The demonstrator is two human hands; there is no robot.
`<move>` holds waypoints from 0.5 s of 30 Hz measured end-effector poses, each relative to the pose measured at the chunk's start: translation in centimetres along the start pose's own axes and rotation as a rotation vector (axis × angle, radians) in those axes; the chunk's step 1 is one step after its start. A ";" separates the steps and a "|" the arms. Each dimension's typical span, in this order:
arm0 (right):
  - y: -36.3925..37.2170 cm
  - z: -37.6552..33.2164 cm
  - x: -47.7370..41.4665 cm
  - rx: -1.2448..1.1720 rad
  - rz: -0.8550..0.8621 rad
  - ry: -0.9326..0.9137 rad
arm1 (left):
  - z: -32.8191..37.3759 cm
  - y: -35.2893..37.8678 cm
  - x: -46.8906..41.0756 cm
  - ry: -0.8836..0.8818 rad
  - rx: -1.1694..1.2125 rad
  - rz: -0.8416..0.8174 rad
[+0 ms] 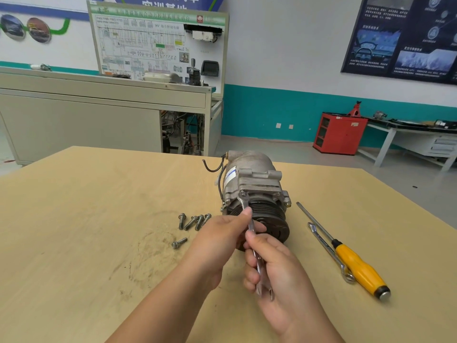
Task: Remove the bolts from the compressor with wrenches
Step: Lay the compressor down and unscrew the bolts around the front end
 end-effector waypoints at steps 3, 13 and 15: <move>0.3 -0.3 0.1 0.006 -0.007 0.001 | 0.4 0.5 0.3 -0.004 0.034 -0.010; 0.8 0.7 0.7 -0.064 -0.087 0.063 | 0.0 0.5 0.8 -0.029 0.087 -0.008; 0.7 0.6 0.6 -0.053 -0.081 0.052 | 0.3 0.7 0.9 -0.017 0.101 -0.017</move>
Point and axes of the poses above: each hand's wrist, its own x-axis away from the middle knuckle, its own y-axis out of the palm, z = x × y, the point moved 10 cm from there along -x, towards the middle knuckle, and after that the axes turned 14 degrees about x, right-handed, at the moved point
